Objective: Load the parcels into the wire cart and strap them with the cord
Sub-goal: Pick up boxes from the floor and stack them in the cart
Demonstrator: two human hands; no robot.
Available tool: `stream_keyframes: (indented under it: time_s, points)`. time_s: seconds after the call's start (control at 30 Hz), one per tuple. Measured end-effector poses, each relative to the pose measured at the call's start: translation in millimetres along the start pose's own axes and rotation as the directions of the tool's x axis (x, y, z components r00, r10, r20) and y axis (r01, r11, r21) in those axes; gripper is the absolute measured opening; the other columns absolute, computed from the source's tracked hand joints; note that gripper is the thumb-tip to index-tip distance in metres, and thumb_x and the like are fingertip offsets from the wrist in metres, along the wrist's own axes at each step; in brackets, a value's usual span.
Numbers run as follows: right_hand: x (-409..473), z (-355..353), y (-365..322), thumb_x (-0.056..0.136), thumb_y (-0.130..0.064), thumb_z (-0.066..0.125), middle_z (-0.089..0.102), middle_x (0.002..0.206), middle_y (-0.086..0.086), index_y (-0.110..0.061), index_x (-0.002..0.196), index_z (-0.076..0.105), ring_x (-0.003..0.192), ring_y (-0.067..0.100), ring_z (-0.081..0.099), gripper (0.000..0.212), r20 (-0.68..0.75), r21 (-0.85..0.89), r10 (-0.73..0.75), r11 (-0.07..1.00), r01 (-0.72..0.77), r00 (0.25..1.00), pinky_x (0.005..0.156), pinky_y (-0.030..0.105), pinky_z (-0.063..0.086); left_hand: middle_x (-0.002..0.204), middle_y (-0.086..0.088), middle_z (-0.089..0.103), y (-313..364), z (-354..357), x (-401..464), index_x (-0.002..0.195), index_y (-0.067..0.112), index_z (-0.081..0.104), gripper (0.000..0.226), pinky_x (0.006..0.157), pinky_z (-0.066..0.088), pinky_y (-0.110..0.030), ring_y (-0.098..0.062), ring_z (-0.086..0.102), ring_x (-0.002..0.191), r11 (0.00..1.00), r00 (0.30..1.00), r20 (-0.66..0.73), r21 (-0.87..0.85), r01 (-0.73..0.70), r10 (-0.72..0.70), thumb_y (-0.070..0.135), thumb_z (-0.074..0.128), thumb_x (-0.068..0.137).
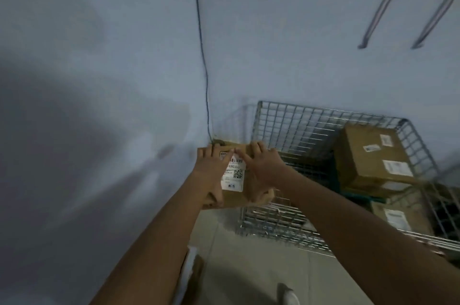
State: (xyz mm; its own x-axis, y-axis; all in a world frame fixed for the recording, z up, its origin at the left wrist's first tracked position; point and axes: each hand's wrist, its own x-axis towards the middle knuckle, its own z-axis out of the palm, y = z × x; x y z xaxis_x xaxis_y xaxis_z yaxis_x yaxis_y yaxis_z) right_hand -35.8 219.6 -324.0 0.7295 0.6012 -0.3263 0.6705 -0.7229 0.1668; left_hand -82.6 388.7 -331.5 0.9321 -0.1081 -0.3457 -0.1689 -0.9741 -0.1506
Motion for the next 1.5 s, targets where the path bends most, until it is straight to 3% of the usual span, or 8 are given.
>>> stream_keyframes:
  time_s: [0.1,0.27,0.5,0.63,1.0,1.13,1.23,1.5]
  points:
    - [-44.1,5.9,66.6,0.058,-0.065,0.079,-0.003,0.158,0.019,-0.027,0.153,-0.011,0.146,0.039,-0.002,0.136,0.032,0.043,0.095,0.994,-0.097,0.995,0.113,0.059,0.024,0.153,-0.021,0.007,63.7,-34.8,28.9,0.152,0.021,-0.010,0.153,0.115,0.012,-0.055,-0.042,0.009,0.140,0.995,0.994,-0.051,0.007,-0.096,0.096,0.065,0.084,0.040]
    - [-95.0,62.5,178.7,0.063,-0.062,0.079,-0.011,0.160,0.018,-0.030,0.152,-0.016,0.148,0.038,-0.008,0.134,0.114,0.134,0.233,0.960,-0.247,0.966,0.115,0.058,0.022,0.155,-0.020,-0.001,180.0,-70.4,90.3,0.152,0.020,-0.012,0.150,0.117,0.003,-0.055,-0.044,-0.002,0.143,0.971,0.971,-0.007,0.035,-0.239,0.239,0.061,0.085,0.046]
    - [-141.9,155.0,321.3,0.061,-0.067,0.077,-0.009,0.160,0.020,-0.030,0.151,-0.018,0.147,0.039,-0.003,0.136,0.231,0.116,0.309,0.933,-0.342,0.922,0.114,0.057,0.023,0.158,-0.020,-0.004,338.5,-84.8,186.0,0.153,0.020,-0.011,0.147,0.116,0.003,-0.060,-0.043,-0.003,0.144,0.936,0.935,0.095,0.054,-0.348,0.343,0.060,0.086,0.050]
    - [-149.3,189.1,370.1,0.057,-0.066,0.080,-0.007,0.159,0.020,-0.031,0.151,-0.018,0.147,0.039,-0.002,0.141,0.266,0.143,0.303,0.927,-0.348,0.915,0.114,0.057,0.023,0.157,-0.019,0.000,389.9,-79.2,226.0,0.152,0.022,-0.008,0.145,0.115,0.006,-0.063,-0.042,0.000,0.144,0.931,0.929,0.118,0.063,-0.359,0.350,0.062,0.085,0.048]
    - [-41.7,249.5,359.6,0.079,-0.045,0.074,-0.013,0.159,0.022,-0.030,0.153,-0.011,0.146,0.041,-0.012,0.114,0.304,0.338,0.196,0.893,-0.298,0.932,0.114,0.058,0.019,0.155,-0.018,0.000,339.9,-11.8,297.5,0.152,0.024,-0.008,0.147,0.112,0.016,-0.060,-0.039,0.004,0.143,0.949,0.944,0.201,0.121,-0.290,0.263,0.074,0.079,0.043]
    - [-2.2,283.4,347.0,0.068,-0.057,0.078,-0.015,0.158,0.021,-0.029,0.152,-0.013,0.146,0.042,-0.013,0.127,0.372,0.339,0.183,0.886,-0.316,0.910,0.114,0.060,0.017,0.153,-0.019,0.008,326.7,31.1,329.9,0.152,0.022,-0.004,0.145,0.110,0.025,-0.055,-0.038,0.013,0.141,0.931,0.930,0.200,0.137,-0.337,0.308,0.082,0.072,0.044]
    - [16.4,313.3,337.9,0.055,-0.064,0.081,-0.017,0.157,0.023,-0.028,0.151,-0.017,0.145,0.043,-0.014,0.142,0.433,0.330,0.156,0.889,-0.317,0.888,0.114,0.061,0.016,0.153,-0.019,0.009,326.3,67.7,351.7,0.151,0.025,-0.005,0.147,0.111,0.022,-0.055,-0.039,0.014,0.140,0.925,0.912,0.254,0.120,-0.360,0.322,0.079,0.075,0.040]
    - [60.2,409.8,322.4,0.053,-0.062,0.083,-0.019,0.157,0.025,-0.025,0.152,-0.017,0.144,0.044,-0.018,0.145,0.520,0.309,0.139,0.889,-0.337,0.843,0.115,0.060,0.014,0.155,-0.021,-0.004,345.2,163.3,401.1,0.149,0.025,-0.017,0.148,0.114,0.016,-0.057,-0.042,0.001,0.144,0.930,0.866,0.388,0.055,-0.364,0.316,0.065,0.083,0.047]
